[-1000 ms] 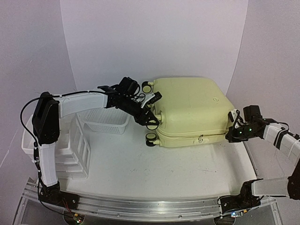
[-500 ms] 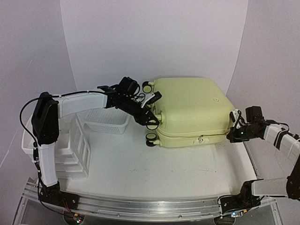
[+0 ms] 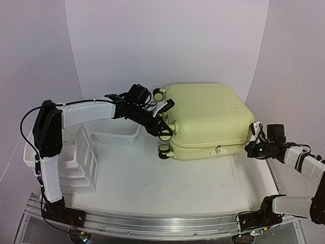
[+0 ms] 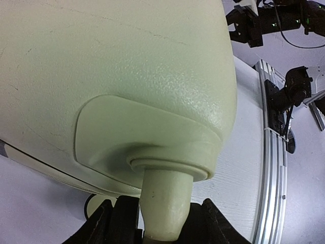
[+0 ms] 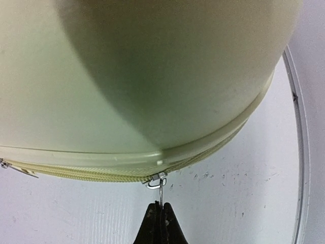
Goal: Open, take out, and arrange the luggage
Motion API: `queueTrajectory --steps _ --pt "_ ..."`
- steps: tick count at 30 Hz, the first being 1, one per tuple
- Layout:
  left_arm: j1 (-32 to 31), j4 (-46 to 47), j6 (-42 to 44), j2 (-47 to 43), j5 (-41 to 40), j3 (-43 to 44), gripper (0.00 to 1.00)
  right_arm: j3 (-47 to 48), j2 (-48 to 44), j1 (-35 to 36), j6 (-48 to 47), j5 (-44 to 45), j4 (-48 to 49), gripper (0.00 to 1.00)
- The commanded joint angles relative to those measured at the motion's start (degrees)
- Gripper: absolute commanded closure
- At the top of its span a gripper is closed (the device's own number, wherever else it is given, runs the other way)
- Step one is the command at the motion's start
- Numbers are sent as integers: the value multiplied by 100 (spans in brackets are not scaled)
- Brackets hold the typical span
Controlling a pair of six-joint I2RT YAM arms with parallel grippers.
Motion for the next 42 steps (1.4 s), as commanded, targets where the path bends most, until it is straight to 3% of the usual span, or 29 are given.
queueTrajectory --steps 1,4,11,16,22,25,30,42 --pt "440 41 -752 -435 -1617 -184 100 -496 -364 -107 -951 1001 561 100" --pt "468 111 -778 -473 -1658 -280 100 -647 -248 -471 -1009 451 1229 100" --pt "494 137 -814 -621 -2147 -609 100 -203 573 -1025 -1325 41 1440 100" --pt "565 216 -934 -900 -2560 -924 100 -152 717 -1847 -1347 -932 1704 100" --pt "577 319 -902 -995 -2237 -992 100 -54 1081 -2191 -1603 -1485 1859 100" --pt "576 329 -923 -979 -2097 -1063 100 158 1605 -2582 -1190 -1861 2594 100" --pt "576 329 -1003 -1127 -1962 -1254 100 630 2208 -2653 -1296 -2163 3370 100" --pt "566 293 -631 -1230 -1299 -1464 99 1624 3742 -2641 -2076 -2958 4055 100"
